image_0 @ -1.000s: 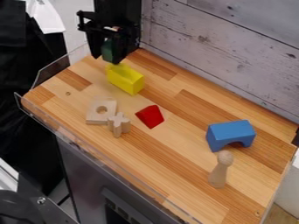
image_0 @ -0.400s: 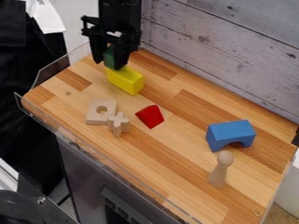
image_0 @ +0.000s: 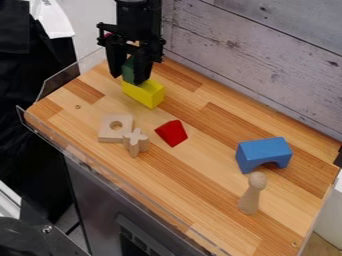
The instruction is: Put the green cube on top of the yellow rectangle
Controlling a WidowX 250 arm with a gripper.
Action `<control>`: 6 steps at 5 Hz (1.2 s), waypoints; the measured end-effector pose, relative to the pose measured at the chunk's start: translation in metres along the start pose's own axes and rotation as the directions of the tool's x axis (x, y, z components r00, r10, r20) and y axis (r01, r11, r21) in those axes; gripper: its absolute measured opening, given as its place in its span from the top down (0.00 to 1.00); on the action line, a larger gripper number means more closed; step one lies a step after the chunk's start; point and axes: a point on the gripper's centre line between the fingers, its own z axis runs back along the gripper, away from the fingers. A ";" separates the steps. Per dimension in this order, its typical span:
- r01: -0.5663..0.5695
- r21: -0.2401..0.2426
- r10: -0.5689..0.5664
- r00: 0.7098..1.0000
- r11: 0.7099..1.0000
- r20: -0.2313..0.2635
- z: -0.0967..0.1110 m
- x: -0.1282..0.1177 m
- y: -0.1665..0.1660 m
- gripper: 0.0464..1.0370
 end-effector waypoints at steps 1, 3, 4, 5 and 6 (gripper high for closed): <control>0.009 -0.007 -0.009 1.000 1.000 -0.025 -0.007 0.000 -0.003 0.48; 0.033 -0.002 -0.033 0.999 0.999 -0.041 -0.008 0.004 -0.005 0.48; 0.035 -0.001 -0.035 0.998 0.999 -0.044 -0.009 0.005 -0.005 0.48; 0.038 0.003 -0.038 0.998 0.999 -0.047 -0.008 0.006 -0.007 0.48; 0.038 0.003 -0.038 0.998 0.999 -0.048 -0.009 0.007 -0.008 0.41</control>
